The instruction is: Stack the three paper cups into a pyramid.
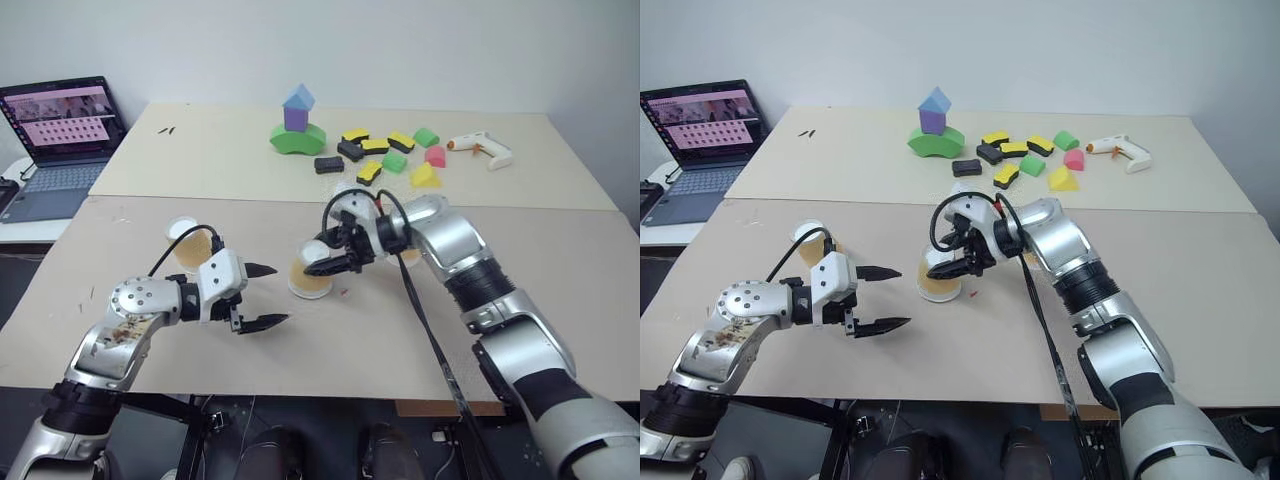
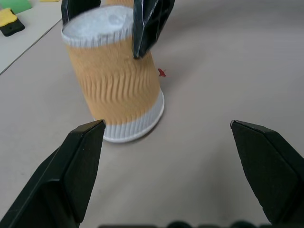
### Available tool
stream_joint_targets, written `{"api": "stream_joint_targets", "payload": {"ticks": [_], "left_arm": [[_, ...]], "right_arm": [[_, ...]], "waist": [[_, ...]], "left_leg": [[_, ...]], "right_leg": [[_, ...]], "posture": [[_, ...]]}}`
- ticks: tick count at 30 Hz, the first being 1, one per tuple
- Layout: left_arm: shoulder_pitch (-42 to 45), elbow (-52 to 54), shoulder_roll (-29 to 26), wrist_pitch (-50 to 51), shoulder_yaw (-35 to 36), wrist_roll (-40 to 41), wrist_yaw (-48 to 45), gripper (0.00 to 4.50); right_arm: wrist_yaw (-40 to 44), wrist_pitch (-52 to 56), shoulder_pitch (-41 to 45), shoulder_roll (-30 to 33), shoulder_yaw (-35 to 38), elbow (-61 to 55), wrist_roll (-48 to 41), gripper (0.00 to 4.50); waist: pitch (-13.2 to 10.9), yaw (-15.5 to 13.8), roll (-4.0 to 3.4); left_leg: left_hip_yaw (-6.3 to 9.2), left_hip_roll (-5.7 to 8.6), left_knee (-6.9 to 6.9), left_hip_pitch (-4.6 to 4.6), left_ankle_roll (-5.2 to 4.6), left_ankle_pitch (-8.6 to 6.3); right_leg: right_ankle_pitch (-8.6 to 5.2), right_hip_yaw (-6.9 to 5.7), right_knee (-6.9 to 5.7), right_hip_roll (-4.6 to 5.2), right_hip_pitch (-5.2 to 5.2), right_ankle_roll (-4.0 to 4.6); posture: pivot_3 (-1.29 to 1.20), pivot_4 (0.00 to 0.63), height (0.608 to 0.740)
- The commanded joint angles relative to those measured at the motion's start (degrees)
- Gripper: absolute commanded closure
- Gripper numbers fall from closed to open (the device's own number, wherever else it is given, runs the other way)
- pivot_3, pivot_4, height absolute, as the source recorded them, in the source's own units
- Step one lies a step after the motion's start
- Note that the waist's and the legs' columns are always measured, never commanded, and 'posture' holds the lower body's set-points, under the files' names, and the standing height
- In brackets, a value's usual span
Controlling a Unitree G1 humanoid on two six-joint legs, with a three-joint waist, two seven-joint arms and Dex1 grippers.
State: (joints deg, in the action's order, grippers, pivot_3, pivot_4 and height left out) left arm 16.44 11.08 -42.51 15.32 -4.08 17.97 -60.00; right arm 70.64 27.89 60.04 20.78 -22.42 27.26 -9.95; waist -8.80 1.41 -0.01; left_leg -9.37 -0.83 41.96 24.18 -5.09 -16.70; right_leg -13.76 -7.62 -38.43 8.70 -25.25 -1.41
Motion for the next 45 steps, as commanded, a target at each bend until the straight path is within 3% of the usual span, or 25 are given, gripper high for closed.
{"api": "stream_joint_targets", "payload": {"ticks": [1, 3, 6, 13, 17, 20, 24, 28, 30, 36, 45], "left_arm": [[-1.0, 3.1, -0.7, 0.4, 1.8, 0.4, 0.8, 0.00], [-1.5, 3.6, -0.7, 0.7, 1.9, 0.5, 1.1, 0.00], [-1.6, 3.9, -0.6, 1.0, 1.9, 0.5, 1.3, 0.00], [-0.7, 3.1, -0.3, 0.8, 1.3, 0.2, 1.0, 0.00], [-0.4, 2.6, -0.3, 0.4, 1.1, 0.0, 0.8, 0.00], [-0.3, 2.0, -0.1, 0.2, 1.1, -0.3, 1.0, 0.00], [-0.1, 1.7, 0.1, 0.2, 1.0, -0.4, 1.2, 0.00], [0.4, 1.3, 0.3, 0.2, 0.7, -0.4, 0.9, 0.00], [1.1, 0.2, 0.5, -0.2, 0.4, -0.6, 0.8, 0.00], [2.0, -1.3, 1.5, -1.2, -0.3, -1.0, 0.2, 0.00], [2.9, -2.7, 2.2, -2.2, -0.6, -1.8, 0.2, 0.00]], "right_arm": [[1.0, -2.1, 2.1, -0.8, 0.6, 0.6, 1.1, 1.59], [1.1, -2.4, 1.9, -1.1, 1.1, 0.7, 1.3, 0.59], [0.8, -2.2, 1.2, -0.4, 2.4, -2.4, 0.9, 0.01], [4.1, 11.4, 0.3, 10.9, 12.0, -22.1, -8.6, 0.01], [2.5, 25.1, -3.7, 19.0, 23.5, -33.6, -19.8, 0.01], [-5.7, 30.3, -11.1, 22.3, 31.5, -36.9, -20.4, 0.01], [-19.0, 26.9, -22.2, 24.9, 31.0, -38.2, -10.8, 0.01], [-29.3, 24.0, -32.4, 24.6, 28.5, -39.4, -3.2, 0.01], [-32.4, 24.6, -33.7, 20.0, 30.0, -40.0, -4.9, 0.01], [-36.9, 21.2, -28.5, 13.6, 28.1, -35.8, -4.4, 0.01], [-36.5, 14.8, -19.0, 11.0, 26.6, -24.7, -4.3, 0.01]], "waist": [[0.0, 0.3, 0.00], [0.0, 0.5, 0.00], [0.0, 0.7, 0.00], [0.0, 0.3, 0.00], [0.0, -0.4, 0.02], [0.0, -0.6, 0.06], [0.1, -0.7, 0.12], [0.1, -0.7, 0.10], [0.0, -0.4, 0.09], [0.0, 0.4, 0.09], [0.0, -0.1, 0.09]], "left_leg": [[0.01, 0.00, 0.00, 0.00, 0.00, 0.00], [0.01, 0.00, 0.01, 0.00, 0.00, 0.00], [0.02, 0.00, 0.02, -0.01, 0.00, 0.00], [0.08, 0.00, 0.01, 0.05, 0.00, 0.00], [0.18, 0.00, -0.02, 0.07, 0.00, 0.00], [0.26, -0.03, -0.01, 0.02, 0.00, -0.01], [0.22, -0.01, 0.01, -0.06, 0.01, 0.00], [0.15, 0.01, 0.02, -0.05, 0.01, 0.00], [0.10, 0.01, 0.00, -0.01, 0.01, 0.01], [0.04, -0.04, 0.01, -0.09, 0.07, 0.04], [0.02, -0.02, -0.01, -0.04, 0.06, 0.04]], "right_leg": [[0.00, 0.00, 0.00, 0.00, 0.01, 0.00], [0.00, 0.01, 0.02, 0.00, 0.01, 0.00], [0.00, 0.01, 0.02, 0.01, 0.00, 0.00], [0.00, 0.00, 0.06, 0.02, -0.02, 0.00], [0.01, -0.09, 0.34, 0.05, 0.03, 0.01], [0.02, -0.14, 0.34, 0.08, 0.13, 0.03], [0.11, -0.15, 0.32, 0.27, 0.21, 0.01], [0.10, -0.14, 0.23, 0.38, 0.15, -0.01], [0.10, -0.11, 0.21, 0.33, 0.06, -0.02], [0.10, 0.10, 0.20, 0.02, 0.10, -0.02], [0.09, 0.08, 0.28, -0.02, 0.08, -0.04]], "posture": [[0.00, 0.150, 0.691], [0.00, 0.150, 0.691], [0.00, 0.150, 0.691], [0.00, 0.150, 0.691], [0.00, 0.150, 0.691], [0.00, 0.150, 0.691], [0.00, 0.150, 0.691], [0.00, 0.150, 0.691], [0.00, 0.150, 0.691], [0.00, 0.150, 0.691], [0.00, 0.150, 0.691]]}}
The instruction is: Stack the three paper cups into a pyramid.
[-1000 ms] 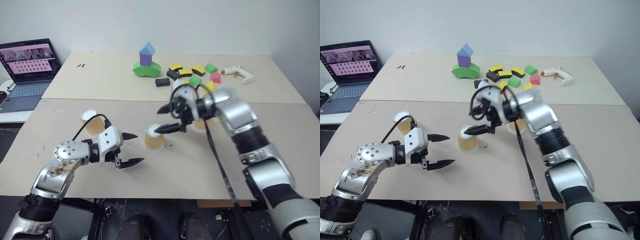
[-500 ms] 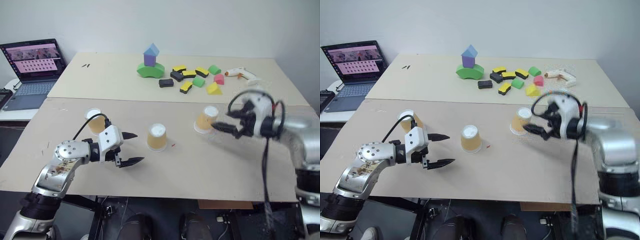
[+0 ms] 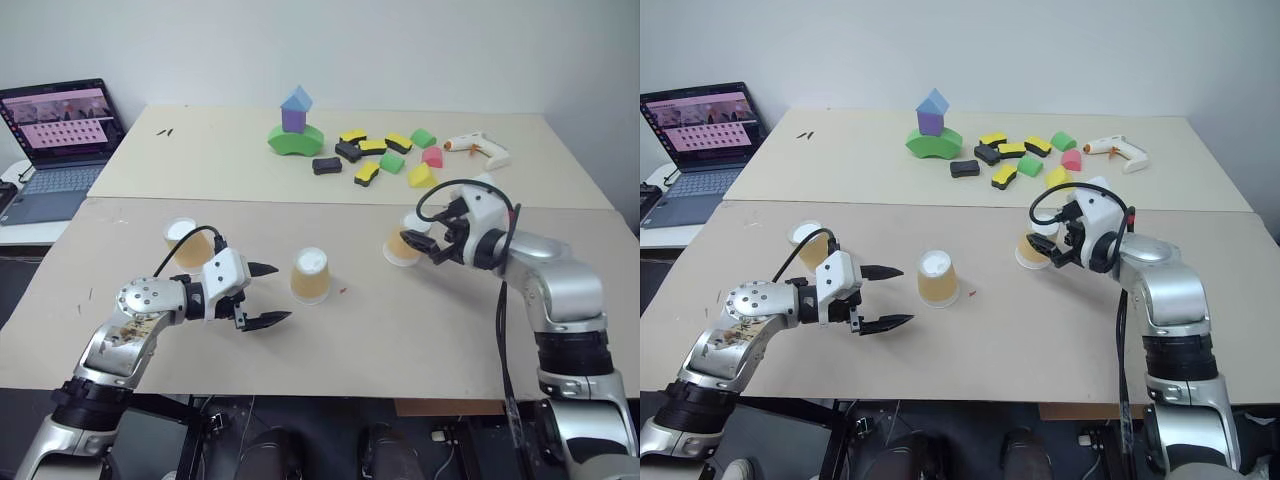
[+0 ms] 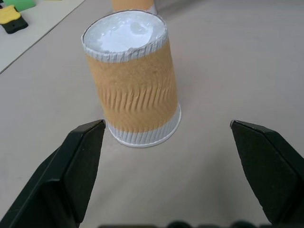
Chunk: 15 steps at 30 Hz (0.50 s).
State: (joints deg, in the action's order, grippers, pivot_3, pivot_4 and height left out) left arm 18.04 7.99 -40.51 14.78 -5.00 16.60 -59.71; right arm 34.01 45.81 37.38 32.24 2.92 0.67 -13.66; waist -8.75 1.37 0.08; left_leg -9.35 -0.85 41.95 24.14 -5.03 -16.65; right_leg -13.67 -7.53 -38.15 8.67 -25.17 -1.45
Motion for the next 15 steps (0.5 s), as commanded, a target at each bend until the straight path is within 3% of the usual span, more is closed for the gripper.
{"api": "stream_joint_targets", "payload": {"ticks": [1, 15], "left_arm": [[1.3, 0.3, 0.2, -1.7, 0.4, -0.4, 0.0, 0.00], [0.5, 2.2, 0.0, -0.3, 1.2, -0.3, 0.9, 0.00]], "right_arm": [[0.1, -3.8, 4.6, -0.9, 1.4, 3.2, -0.8, 0.01], [1.4, -7.4, 7.3, -2.1, 0.9, 11.2, -0.5, 0.01]], "waist": [[0.0, -0.1, 0.00], [0.0, 0.0, 0.00]], "left_leg": [[0.01, 0.00, 0.00, 0.01, 0.00, 0.00], [0.01, -0.01, -0.01, 0.01, 0.00, 0.00]], "right_leg": [[0.00, -0.01, -0.01, 0.00, 0.00, 0.00], [0.00, -0.01, 0.01, -0.02, -0.01, 0.00]], "posture": [[0.00, 0.150, 0.691], [0.00, 0.150, 0.691]]}}
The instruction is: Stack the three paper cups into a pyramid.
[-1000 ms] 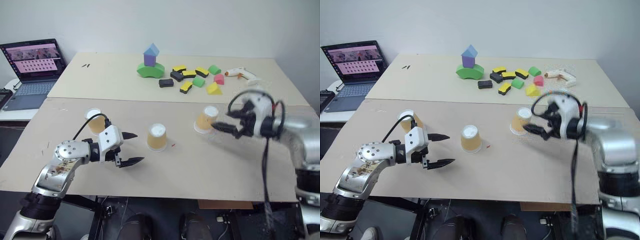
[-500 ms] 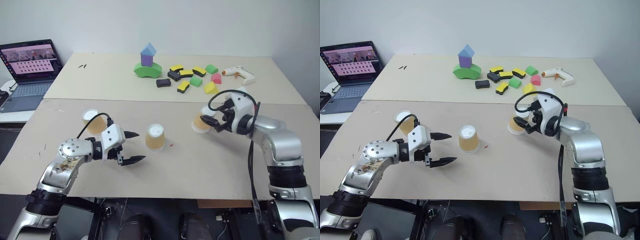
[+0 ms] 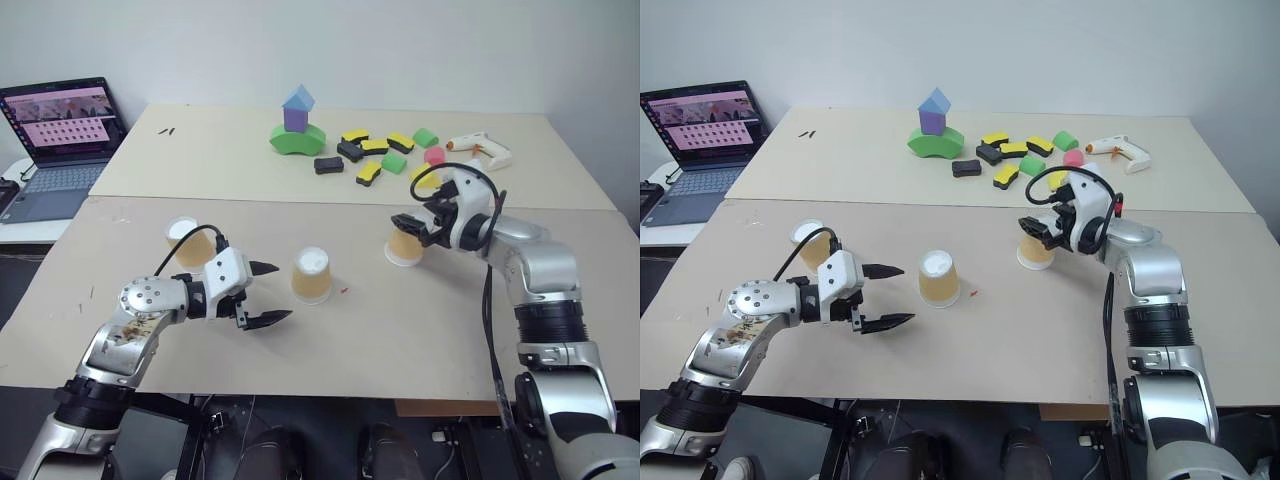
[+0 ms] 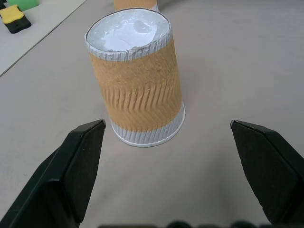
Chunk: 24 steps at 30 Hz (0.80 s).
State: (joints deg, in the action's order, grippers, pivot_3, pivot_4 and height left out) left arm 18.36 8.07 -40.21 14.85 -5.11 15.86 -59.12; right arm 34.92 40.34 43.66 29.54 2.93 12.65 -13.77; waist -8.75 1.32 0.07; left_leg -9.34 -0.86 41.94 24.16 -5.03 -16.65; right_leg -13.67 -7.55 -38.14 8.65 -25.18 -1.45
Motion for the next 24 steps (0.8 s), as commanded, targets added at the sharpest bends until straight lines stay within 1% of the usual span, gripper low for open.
{"api": "stream_joint_targets", "payload": {"ticks": [1, 16, 24], "left_arm": [[0.2, 2.2, -0.3, -0.2, 1.3, 0.5, 0.4, 0.00], [0.5, 3.8, -0.6, 2.0, 1.9, 0.9, 0.8, 0.00], [0.7, 3.4, -0.5, 1.7, 1.9, 0.6, 1.0, 0.00]], "right_arm": [[0.5, -2.1, 1.0, 0.6, 1.0, -0.5, -0.3, 0.01], [0.3, -3.0, -2.4, -0.6, 0.9, 0.6, -0.4, 0.01], [-0.5, -3.2, -1.8, -0.3, 1.6, 0.2, -0.5, 0.01]], "waist": [[0.0, 0.0, 0.00], [0.0, 0.1, 0.00], [0.0, 0.1, 0.00]], "left_leg": [[0.00, 0.00, 0.00, 0.00, 0.00, 0.00], [0.00, 0.00, 0.00, -0.01, 0.00, 0.00], [0.00, 0.00, 0.01, -0.01, 0.00, 0.00]], "right_leg": [[0.00, 0.00, 0.00, 0.00, 0.00, 0.00], [0.00, 0.00, -0.02, 0.00, 0.00, 0.00], [0.00, 0.00, -0.02, 0.00, 0.00, 0.00]], "posture": [[0.00, 0.150, 0.691], [0.00, 0.150, 0.691], [0.00, 0.150, 0.691]]}}
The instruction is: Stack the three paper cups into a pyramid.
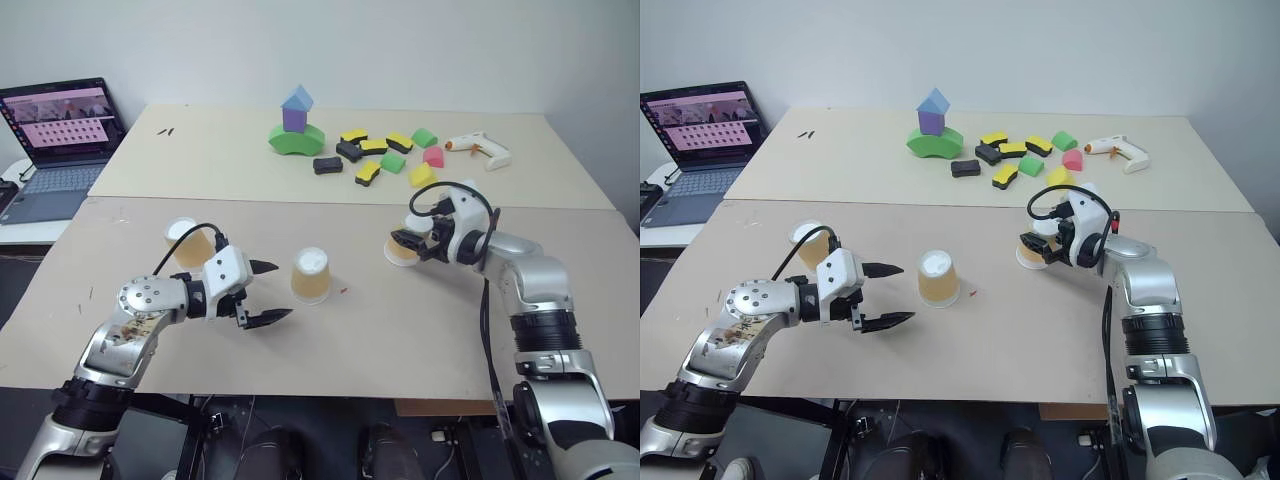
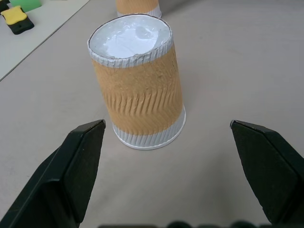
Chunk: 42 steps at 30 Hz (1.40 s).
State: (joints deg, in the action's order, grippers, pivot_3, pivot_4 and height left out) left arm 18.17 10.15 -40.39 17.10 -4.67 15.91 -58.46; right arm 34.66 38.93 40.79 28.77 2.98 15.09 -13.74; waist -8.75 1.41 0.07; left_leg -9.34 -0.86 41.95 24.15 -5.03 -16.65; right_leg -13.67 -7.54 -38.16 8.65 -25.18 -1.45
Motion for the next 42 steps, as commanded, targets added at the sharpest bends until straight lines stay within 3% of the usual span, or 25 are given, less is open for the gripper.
{"api": "stream_joint_targets", "payload": {"ticks": [1, 3, 4, 9, 15, 23, 42], "left_arm": [[0.9, 1.3, -0.2, -0.5, 1.4, 0.5, 0.4, 0.00], [0.8, 1.3, -0.3, -0.5, 1.4, 0.6, 0.3, 0.00], [0.7, 1.3, -0.4, -0.6, 1.3, 0.4, 0.3, 0.00], [0.3, 1.8, -0.3, -0.5, 1.3, 0.4, 0.6, 0.00], [0.0, 1.7, -0.4, -0.9, 1.1, 0.1, 0.7, 0.00], [0.0, 1.7, -0.5, -0.9, 0.9, 0.1, 0.4, 0.00], [-0.1, 3.7, -0.7, 0.8, 1.4, 0.7, 1.0, 0.00]], "right_arm": [[-0.3, -1.6, 1.2, 0.5, 1.6, -2.4, -0.6, 0.01], [-0.2, -1.4, 1.5, 0.5, 1.6, -3.0, -0.8, 0.01], [-0.3, -1.6, 1.6, 0.6, 1.6, -3.1, -0.7, 0.52], [0.7, -1.2, 1.4, 0.6, 1.8, -5.1, -1.7, 1.77], [6.6, -0.3, 0.5, 3.3, 0.1, -10.8, -3.4, 1.77], [24.6, -0.8, -5.4, 12.5, -8.5, -23.5, -6.7, 1.77], [22.4, -9.2, 2.6, 0.7, -19.1, -10.7, 3.2, 1.77]], "waist": [[0.0, 0.0, 0.00], [0.0, 0.0, 0.00], [0.0, 0.0, 0.00], [0.0, 0.0, 0.00], [0.0, -0.2, 0.00], [0.0, -0.5, 0.01], [0.0, -0.4, 0.01]], "left_leg": [[0.00, 0.00, 0.00, 0.00, 0.00, 0.00], [0.00, 0.00, 0.00, 0.00, 0.00, 0.00], [0.00, 0.00, 0.00, 0.00, 0.00, 0.00], [0.00, 0.00, 0.00, 0.00, 0.00, 0.00], [0.00, 0.00, -0.01, 0.00, 0.00, 0.00], [0.05, -0.01, 0.00, -0.02, 0.00, 0.00], [0.04, -0.01, 0.07, -0.01, -0.01, 0.00]], "right_leg": [[0.00, 0.00, 0.00, 0.00, 0.00, 0.00], [0.00, 0.00, 0.00, 0.00, 0.00, 0.00], [0.00, 0.00, 0.01, 0.00, 0.00, 0.00], [0.00, 0.00, 0.01, 0.00, 0.00, 0.00], [0.00, 0.00, 0.02, 0.00, -0.01, 0.00], [0.00, -0.01, 0.05, 0.00, 0.04, 0.00], [0.02, -0.03, -0.02, 0.01, 0.03, 0.01]], "posture": [[0.00, 0.150, 0.691], [0.00, 0.150, 0.691], [0.00, 0.150, 0.691], [0.00, 0.150, 0.691], [0.00, 0.150, 0.691], [0.00, 0.150, 0.691], [0.00, 0.150, 0.691]]}}
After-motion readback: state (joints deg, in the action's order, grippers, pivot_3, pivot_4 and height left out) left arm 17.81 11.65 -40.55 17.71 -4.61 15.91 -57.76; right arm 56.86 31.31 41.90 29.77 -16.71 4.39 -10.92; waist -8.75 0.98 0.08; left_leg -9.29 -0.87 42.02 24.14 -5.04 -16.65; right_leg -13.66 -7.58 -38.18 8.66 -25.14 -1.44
